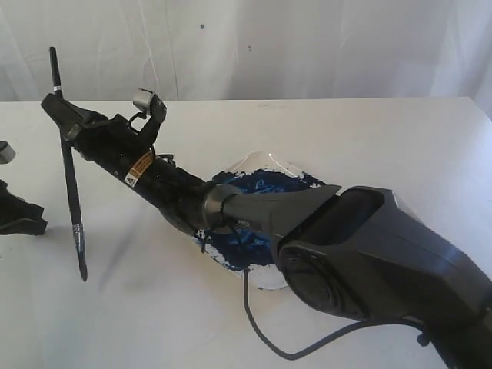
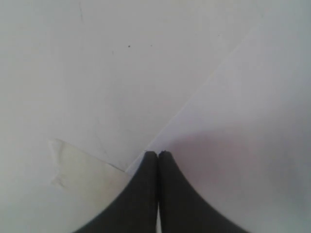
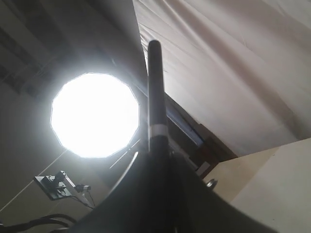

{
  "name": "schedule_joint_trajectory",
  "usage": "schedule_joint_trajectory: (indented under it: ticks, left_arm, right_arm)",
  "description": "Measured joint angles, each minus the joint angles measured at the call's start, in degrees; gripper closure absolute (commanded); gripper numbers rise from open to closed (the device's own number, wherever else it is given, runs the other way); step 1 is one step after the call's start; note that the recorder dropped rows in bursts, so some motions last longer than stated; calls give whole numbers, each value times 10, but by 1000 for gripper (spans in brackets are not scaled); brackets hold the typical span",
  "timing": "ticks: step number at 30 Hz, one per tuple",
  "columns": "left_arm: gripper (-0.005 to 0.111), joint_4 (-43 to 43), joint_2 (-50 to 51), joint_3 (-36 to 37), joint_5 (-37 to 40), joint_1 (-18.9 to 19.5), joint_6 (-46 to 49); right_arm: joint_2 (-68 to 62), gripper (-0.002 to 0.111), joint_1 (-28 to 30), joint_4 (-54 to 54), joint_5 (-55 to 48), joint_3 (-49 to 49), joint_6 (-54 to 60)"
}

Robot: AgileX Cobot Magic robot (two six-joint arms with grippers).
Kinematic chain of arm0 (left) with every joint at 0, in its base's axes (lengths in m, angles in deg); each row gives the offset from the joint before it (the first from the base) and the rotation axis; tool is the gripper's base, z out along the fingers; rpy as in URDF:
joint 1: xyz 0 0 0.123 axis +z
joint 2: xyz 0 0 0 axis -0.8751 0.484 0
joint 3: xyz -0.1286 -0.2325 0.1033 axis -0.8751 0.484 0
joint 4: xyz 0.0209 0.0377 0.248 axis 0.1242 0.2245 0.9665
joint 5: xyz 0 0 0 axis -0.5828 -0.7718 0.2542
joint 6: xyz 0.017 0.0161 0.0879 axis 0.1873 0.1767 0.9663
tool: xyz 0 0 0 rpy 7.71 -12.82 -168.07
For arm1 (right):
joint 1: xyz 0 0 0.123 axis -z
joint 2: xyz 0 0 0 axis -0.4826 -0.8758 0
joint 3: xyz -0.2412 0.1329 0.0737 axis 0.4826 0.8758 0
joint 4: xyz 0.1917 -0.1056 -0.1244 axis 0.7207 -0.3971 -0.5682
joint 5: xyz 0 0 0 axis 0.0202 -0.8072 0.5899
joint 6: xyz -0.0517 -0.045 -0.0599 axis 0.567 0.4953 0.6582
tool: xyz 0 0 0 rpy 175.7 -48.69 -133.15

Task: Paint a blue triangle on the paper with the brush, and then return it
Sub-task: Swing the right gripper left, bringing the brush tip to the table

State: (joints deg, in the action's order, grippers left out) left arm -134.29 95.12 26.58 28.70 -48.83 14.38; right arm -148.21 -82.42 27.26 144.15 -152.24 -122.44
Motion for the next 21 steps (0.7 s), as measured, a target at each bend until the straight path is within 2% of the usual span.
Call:
schedule_joint_trajectory:
  ticks: [12,21]
  left_arm:
    - [107,1,0,0,0,0,1]
    - [107,5,0,0,0,0,2]
  right_arm:
    - [0,108,-13,-21,-1,0,5]
    - [0,108,-14,-88,-11,0,6]
